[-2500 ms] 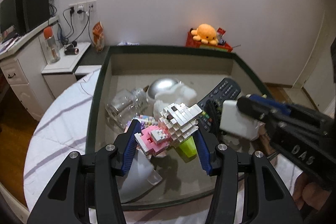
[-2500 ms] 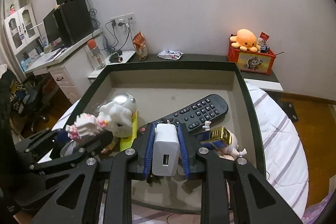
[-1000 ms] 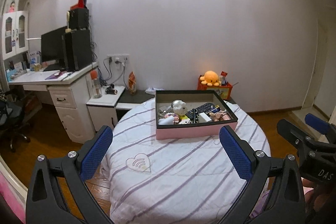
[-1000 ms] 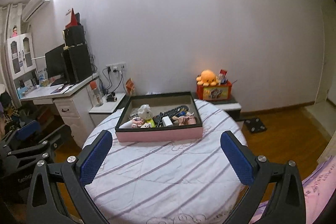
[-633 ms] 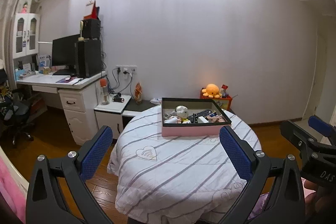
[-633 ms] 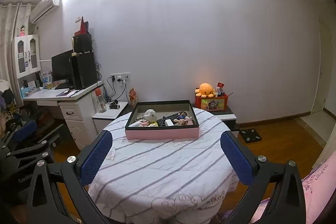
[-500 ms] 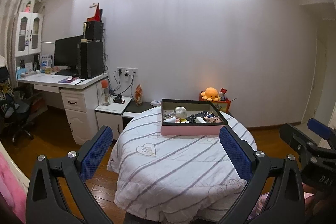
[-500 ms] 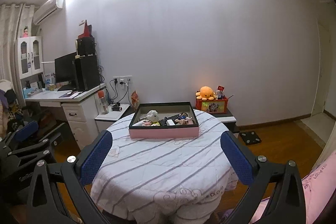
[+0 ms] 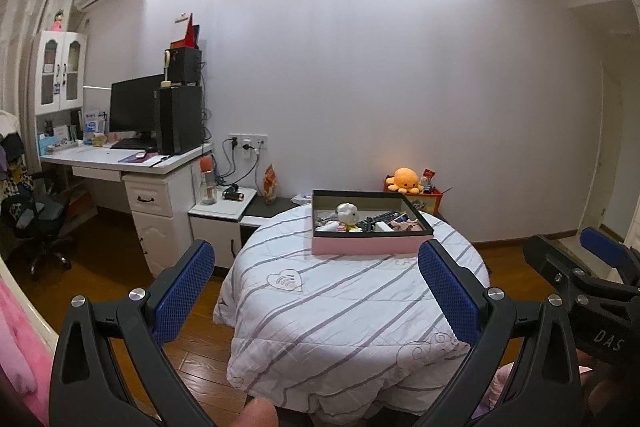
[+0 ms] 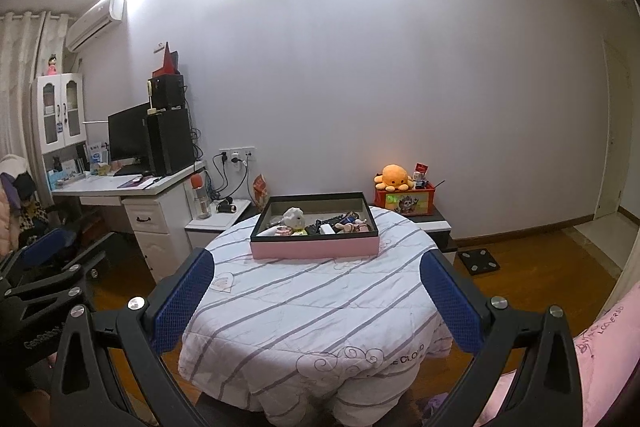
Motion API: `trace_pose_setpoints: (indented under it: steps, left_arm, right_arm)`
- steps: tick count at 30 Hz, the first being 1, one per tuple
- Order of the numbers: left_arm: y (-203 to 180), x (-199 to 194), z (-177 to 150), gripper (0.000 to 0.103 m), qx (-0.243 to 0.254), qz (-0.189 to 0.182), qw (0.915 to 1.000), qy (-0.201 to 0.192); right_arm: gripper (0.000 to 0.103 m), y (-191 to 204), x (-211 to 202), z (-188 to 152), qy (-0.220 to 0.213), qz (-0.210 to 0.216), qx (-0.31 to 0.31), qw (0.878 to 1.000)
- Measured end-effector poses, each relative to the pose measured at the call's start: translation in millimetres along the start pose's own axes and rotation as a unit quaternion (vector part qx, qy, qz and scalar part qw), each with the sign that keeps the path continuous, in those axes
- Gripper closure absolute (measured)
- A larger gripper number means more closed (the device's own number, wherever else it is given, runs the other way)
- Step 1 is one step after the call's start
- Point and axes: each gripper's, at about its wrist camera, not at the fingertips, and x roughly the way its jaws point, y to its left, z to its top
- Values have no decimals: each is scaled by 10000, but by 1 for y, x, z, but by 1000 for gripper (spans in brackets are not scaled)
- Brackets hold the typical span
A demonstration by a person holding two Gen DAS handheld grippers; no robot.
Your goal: Organize rigid objects
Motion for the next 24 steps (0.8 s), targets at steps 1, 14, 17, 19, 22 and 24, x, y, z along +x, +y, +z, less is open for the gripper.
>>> trace_pose_setpoints:
  steps: [1, 14, 17, 19, 22, 24]
  left_arm:
    - [1, 0, 0, 0, -12, 54, 10000, -15]
    - [7, 5, -6, 0, -3, 462, 9989, 88]
    - [5, 7, -6, 0, 56, 504, 9986, 116]
    - [6, 9, -6, 0, 21, 445, 9989, 168]
    - [6, 9, -7, 0, 14, 412, 9990, 192]
    - [6, 10, -7, 0, 1, 384, 9990, 207]
  right_arm:
    - [0, 0, 1, 0, 17, -8, 1, 10000]
    - [0, 2, 4, -3, 97, 9, -42, 9999]
    - [0, 3, 5, -4, 117, 18, -54, 9999]
    - [0, 2, 5, -4, 122, 17, -48, 9999]
    - [0, 2, 5, -4, 122, 11, -35, 9999]
    - [0, 2, 4, -5, 135, -1, -29, 9999]
